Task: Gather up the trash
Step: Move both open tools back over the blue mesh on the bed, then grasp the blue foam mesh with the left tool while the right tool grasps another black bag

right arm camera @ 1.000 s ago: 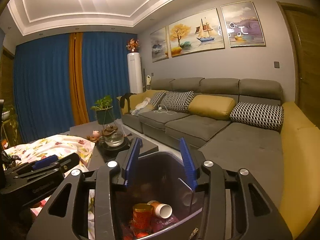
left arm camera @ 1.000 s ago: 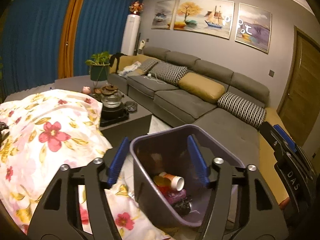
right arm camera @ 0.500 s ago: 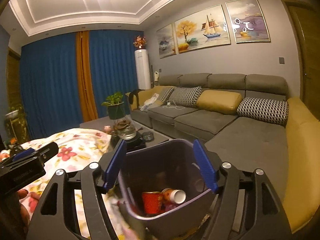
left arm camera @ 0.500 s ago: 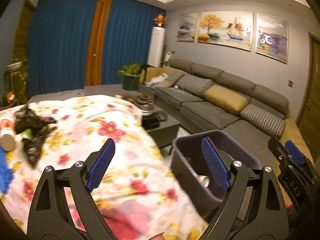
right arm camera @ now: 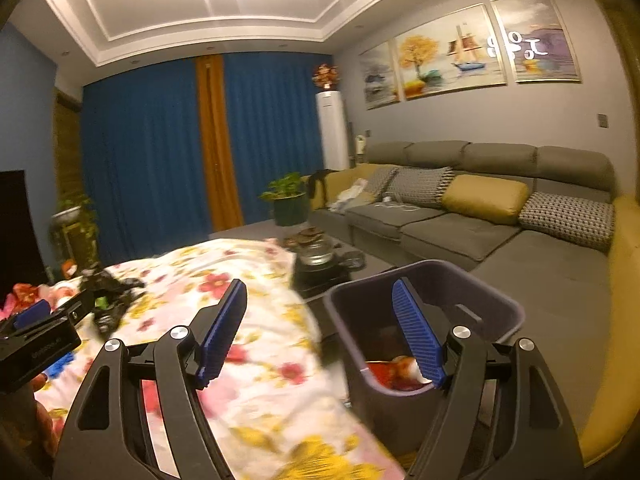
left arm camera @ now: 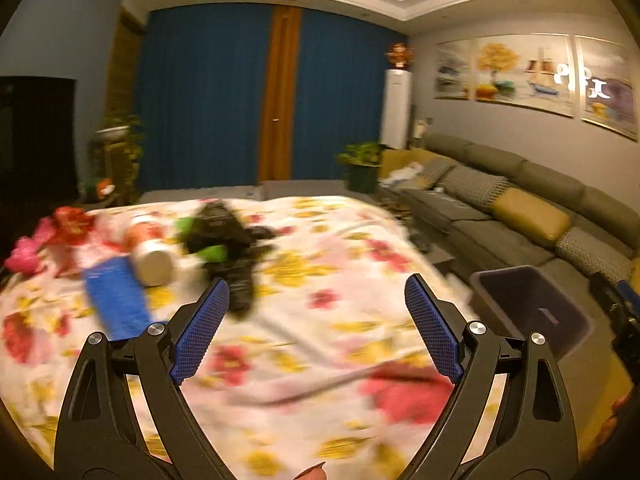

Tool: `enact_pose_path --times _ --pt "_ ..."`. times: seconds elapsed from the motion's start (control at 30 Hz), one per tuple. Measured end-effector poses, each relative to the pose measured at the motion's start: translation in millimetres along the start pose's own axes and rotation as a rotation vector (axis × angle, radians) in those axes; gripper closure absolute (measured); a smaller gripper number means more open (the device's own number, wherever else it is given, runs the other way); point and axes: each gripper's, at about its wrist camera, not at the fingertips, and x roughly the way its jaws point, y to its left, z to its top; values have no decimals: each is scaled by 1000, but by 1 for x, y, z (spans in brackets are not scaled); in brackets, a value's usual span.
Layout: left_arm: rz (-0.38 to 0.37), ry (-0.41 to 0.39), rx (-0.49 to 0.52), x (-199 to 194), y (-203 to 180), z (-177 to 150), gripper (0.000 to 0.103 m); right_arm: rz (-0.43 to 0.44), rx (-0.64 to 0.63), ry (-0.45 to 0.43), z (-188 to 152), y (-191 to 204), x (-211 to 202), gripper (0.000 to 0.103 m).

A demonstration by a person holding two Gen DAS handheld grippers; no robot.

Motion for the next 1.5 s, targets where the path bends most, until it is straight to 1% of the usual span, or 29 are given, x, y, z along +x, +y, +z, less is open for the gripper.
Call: enact_pose_path --times 0.03,0.17,0.37,0.53,0.67,0.73,0.77,0.8,0.83,0.9,1.03,1.1,1.13,1.17,1.2,1.3,1.33,1.47,1.5 --pt "34 1 -7 -1 14 -2 15 20 -7 3 -1 9 0 29" --pt "126 8 -34 -5 58 -8 15 82 -37 13 -6 41 3 29" --pt "233 8 -75 -6 113 -12 15 174 -78 43 -11 91 14 29" --pt "274 13 -109 1 145 -11 15 243 -111 65 -12 137 32 29" --pt "273 25 -149 15 167 -8 15 269 -137 62 -9 166 44 29" --pt "241 66 -182 29 178 -6 19 289 -142 72 -6 181 54 29" --pt "237 84 -190 34 180 -6 24 296 -142 77 -5 187 58 29" --pt "234 114 -202 43 184 -6 30 304 -145 79 -4 194 61 29" --pt "230 141 -208 51 187 -6 34 310 -151 77 -3 204 68 29" --pt "220 191 -215 63 190 -10 46 319 -170 67 -2 220 77 29" --pt "210 276 -223 83 192 -18 62 334 -194 72 -7 244 95 29" --pt "188 308 -244 90 196 -21 77 335 -208 76 -9 254 106 29" --pt "176 310 -252 90 198 -22 81 337 -211 80 -10 258 110 29" --pt "165 309 -255 91 199 -22 88 338 -213 84 -11 262 115 29" --pt "151 309 -256 91 199 -22 91 339 -217 94 -11 267 121 29" --pt "130 293 -256 89 199 -22 93 345 -213 117 -13 275 133 29" --pt "121 274 -259 84 199 -20 93 345 -213 125 -13 278 137 30" --pt "119 213 -238 63 193 -15 94 352 -218 154 -16 288 150 39" --pt "120 199 -231 57 193 -14 94 355 -219 165 -17 290 153 43"
